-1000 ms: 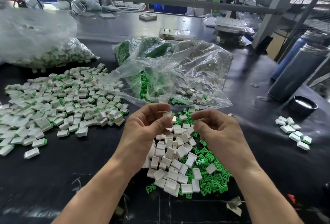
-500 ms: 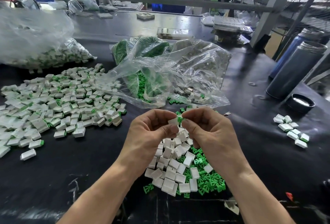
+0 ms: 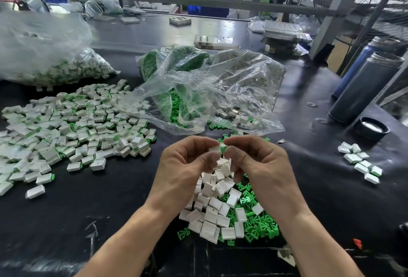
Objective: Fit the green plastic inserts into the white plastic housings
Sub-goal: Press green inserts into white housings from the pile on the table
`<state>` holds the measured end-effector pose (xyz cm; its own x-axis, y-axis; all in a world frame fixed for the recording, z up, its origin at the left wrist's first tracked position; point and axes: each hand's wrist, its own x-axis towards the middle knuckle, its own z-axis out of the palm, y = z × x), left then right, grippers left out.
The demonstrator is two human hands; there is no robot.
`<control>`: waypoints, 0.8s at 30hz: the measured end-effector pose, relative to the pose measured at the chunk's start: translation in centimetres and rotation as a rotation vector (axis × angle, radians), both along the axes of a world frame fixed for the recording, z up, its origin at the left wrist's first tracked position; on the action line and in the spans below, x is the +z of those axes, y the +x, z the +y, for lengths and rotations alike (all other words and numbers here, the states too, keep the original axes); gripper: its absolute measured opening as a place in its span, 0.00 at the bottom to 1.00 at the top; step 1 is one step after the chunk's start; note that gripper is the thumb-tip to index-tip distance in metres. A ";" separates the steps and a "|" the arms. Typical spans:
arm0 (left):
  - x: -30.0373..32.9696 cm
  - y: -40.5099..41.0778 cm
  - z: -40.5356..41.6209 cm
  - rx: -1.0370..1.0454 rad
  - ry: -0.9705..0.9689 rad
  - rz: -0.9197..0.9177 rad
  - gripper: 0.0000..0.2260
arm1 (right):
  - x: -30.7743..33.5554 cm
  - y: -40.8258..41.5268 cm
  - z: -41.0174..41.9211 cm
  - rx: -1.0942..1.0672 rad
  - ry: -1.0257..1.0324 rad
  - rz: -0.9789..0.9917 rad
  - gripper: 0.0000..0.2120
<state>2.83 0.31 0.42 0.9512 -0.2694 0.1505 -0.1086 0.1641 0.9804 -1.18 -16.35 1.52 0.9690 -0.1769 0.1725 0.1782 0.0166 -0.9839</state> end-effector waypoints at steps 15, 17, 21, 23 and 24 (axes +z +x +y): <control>0.1 -0.4 -0.2 -0.098 0.081 0.053 0.06 | -0.4 0.0 -0.4 -0.106 -0.282 -0.019 0.05; 0.1 -0.4 -0.1 -0.052 0.090 0.043 0.03 | -0.5 0.0 -0.2 -0.111 -0.306 -0.005 0.04; 0.3 -0.5 -0.5 0.025 0.024 0.042 0.05 | -0.8 -0.1 0.7 -0.178 -0.304 -0.020 0.06; 0.3 -0.6 -0.8 0.047 -0.032 0.058 0.07 | -1.0 -0.2 1.6 -0.226 -0.242 -0.040 0.07; 0.3 -0.7 -0.9 0.058 -0.053 0.064 0.07 | -1.1 -0.2 1.9 -0.245 -0.220 -0.046 0.07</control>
